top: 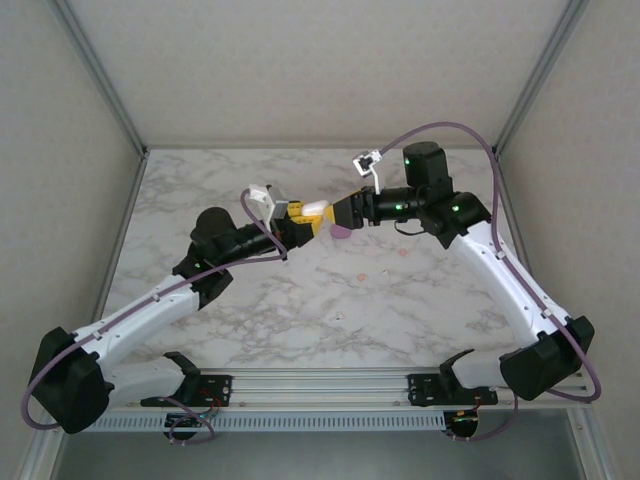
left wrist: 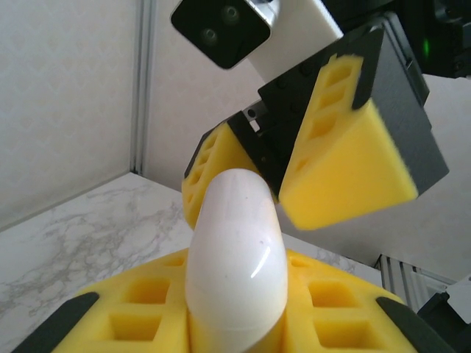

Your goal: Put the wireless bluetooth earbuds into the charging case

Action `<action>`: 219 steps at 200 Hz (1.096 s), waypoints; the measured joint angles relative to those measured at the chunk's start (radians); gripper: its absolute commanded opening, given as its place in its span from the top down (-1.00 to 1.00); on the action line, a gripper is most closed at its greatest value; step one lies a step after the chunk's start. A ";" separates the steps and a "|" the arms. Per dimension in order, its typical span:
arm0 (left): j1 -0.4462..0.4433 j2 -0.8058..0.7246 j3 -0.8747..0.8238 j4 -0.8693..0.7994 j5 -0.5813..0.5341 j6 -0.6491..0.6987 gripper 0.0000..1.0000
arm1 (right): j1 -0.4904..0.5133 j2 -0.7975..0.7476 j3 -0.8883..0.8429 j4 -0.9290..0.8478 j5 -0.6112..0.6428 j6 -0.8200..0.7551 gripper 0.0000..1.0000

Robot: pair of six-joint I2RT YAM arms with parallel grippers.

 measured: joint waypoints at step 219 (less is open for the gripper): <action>-0.012 -0.021 0.006 -0.060 0.008 0.048 0.97 | 0.008 0.001 0.020 0.071 0.095 0.058 -0.42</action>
